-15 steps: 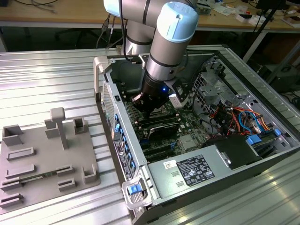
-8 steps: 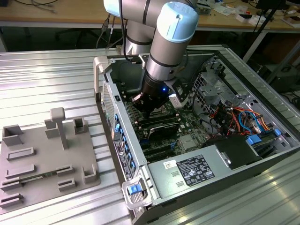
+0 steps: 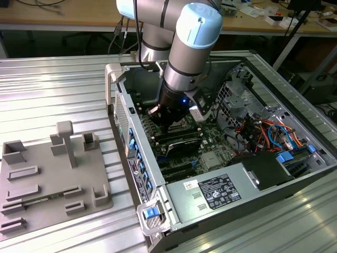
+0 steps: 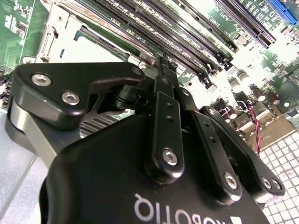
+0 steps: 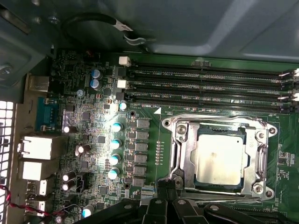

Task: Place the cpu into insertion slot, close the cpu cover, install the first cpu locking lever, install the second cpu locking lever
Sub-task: 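Install the second cpu locking lever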

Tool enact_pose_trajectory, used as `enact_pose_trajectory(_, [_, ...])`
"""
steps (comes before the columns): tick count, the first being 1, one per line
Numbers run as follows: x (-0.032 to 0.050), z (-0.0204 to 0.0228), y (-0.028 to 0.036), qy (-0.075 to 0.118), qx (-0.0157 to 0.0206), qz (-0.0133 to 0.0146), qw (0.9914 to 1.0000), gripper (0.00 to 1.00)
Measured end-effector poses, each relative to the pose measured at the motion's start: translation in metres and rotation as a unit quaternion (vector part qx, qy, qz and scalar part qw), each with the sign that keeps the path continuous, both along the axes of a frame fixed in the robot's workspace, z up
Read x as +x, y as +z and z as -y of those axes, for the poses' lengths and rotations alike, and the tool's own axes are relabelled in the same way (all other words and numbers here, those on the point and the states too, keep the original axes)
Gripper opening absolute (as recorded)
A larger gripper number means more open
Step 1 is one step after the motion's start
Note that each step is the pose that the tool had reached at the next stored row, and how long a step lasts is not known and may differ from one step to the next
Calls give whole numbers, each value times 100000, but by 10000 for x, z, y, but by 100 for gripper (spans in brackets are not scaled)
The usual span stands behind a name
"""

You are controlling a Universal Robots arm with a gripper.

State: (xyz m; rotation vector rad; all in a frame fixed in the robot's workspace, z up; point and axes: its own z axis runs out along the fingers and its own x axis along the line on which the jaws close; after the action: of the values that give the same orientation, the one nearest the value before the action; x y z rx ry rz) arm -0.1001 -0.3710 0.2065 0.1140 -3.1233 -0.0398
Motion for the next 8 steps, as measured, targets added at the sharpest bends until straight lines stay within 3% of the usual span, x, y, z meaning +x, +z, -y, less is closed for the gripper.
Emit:
enact_pose_trajectory(5, [0, -1, -17, -5, 725, 12, 99997, 11])
enact_pose_trajectory(8, [1, -1, -27, -1, 977, 23, 99995, 11])
